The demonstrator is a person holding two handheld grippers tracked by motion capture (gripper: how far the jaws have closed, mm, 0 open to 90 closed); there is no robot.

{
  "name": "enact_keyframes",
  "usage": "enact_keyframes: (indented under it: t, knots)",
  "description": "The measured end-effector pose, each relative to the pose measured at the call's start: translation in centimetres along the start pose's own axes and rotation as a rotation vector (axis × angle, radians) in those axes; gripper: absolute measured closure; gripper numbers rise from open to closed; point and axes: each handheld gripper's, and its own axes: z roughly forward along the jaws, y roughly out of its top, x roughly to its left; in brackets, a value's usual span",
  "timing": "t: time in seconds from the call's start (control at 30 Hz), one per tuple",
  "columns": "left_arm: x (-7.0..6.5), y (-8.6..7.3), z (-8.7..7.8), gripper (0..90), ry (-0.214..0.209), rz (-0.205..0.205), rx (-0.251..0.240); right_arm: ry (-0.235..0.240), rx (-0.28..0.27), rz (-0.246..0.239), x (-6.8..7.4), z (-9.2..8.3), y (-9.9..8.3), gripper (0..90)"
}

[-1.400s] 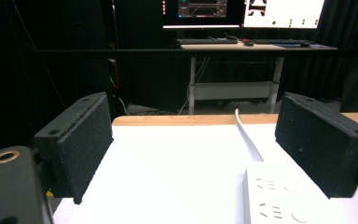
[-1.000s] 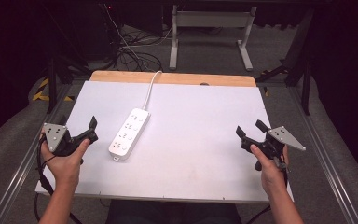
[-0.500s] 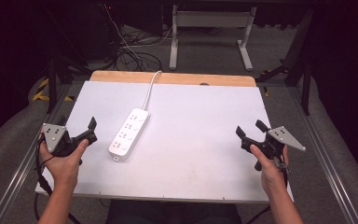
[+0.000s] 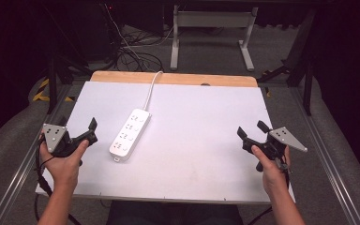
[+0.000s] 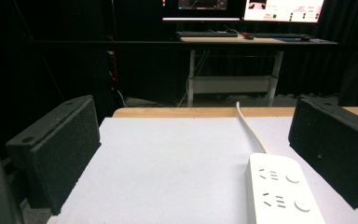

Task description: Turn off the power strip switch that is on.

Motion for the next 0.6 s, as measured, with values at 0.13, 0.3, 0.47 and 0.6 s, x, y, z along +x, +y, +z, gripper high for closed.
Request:
enact_keyframes:
  t: [0.13,0.3,0.47,0.6]
  knots:
    - [0.09,-0.01,0.00,2.0,0.000,-0.008,0.000,0.001,-0.002,0.003,0.03,0.03,-0.01,15.0]
    - [0.08,-0.01,0.00,1.8,-0.004,-0.007,0.003,-0.003,-0.001,0.000,-0.02,-0.01,-0.01,15.0]
    - [0.06,0.00,-0.01,1.5,-0.011,-0.004,0.004,0.001,-0.001,0.002,0.06,0.01,-0.01,14.9]
    - [0.11,-0.01,0.01,1.3,-0.015,-0.008,0.003,0.002,0.000,0.000,0.08,0.10,-0.05,14.9]
